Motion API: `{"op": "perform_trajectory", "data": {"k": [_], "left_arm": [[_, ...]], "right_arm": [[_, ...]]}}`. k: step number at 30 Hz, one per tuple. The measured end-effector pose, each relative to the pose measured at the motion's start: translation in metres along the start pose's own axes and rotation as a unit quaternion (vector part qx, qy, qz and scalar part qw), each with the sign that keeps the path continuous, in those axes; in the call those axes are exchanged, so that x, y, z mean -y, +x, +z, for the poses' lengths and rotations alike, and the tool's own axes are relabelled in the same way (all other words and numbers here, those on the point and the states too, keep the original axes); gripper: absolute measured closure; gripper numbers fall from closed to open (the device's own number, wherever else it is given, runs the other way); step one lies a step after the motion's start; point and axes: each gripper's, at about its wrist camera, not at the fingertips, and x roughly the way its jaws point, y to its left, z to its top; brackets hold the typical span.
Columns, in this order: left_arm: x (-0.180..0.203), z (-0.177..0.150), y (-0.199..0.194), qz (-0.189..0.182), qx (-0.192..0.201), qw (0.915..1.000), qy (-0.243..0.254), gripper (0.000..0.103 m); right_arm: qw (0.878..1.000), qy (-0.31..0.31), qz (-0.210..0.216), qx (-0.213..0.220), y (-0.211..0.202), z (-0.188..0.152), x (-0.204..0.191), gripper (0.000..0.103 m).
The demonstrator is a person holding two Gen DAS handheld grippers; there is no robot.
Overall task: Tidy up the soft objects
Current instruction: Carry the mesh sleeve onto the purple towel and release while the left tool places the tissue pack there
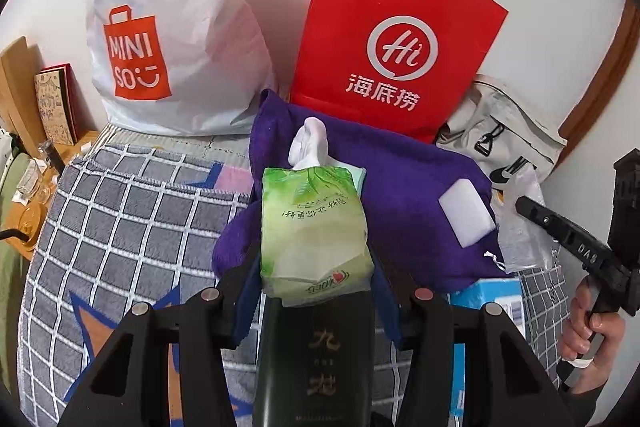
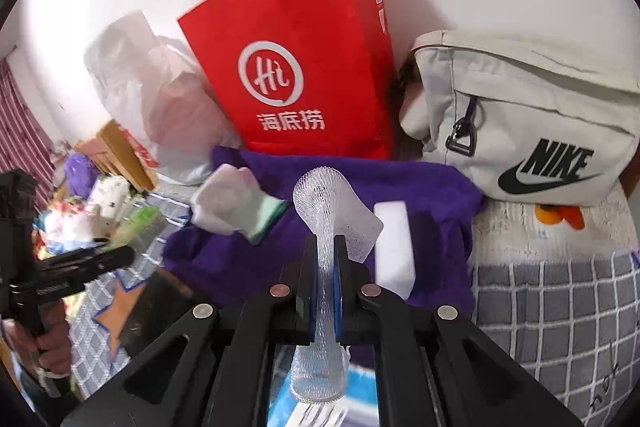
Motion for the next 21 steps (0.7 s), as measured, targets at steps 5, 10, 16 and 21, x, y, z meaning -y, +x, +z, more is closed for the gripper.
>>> {"op": "perform_trajectory", "data": {"k": [5,10,16,21], "left_arm": [[-0.002,0.007,0.021,0.003,-0.018,0.9998,-0.002,0.054],[0.0,0.013,0.047,0.008,-0.041,0.9991,-0.003,0.054],[0.003,0.025,0.072,0.011,-0.056,0.9984,0.004,0.054],[0.004,0.03,0.092,0.015,-0.074,0.9971,0.006,0.054]], "right_arm": [[1.0,-0.012,0.005,-0.022,0.023,0.0,0.001,0.097],[0.999,-0.015,0.011,-0.051,0.043,-0.008,0.007,0.097],[0.996,-0.015,0.009,-0.083,0.065,-0.013,0.012,0.097],[0.995,-0.006,0.008,-0.099,0.08,-0.013,0.018,0.096]]}}
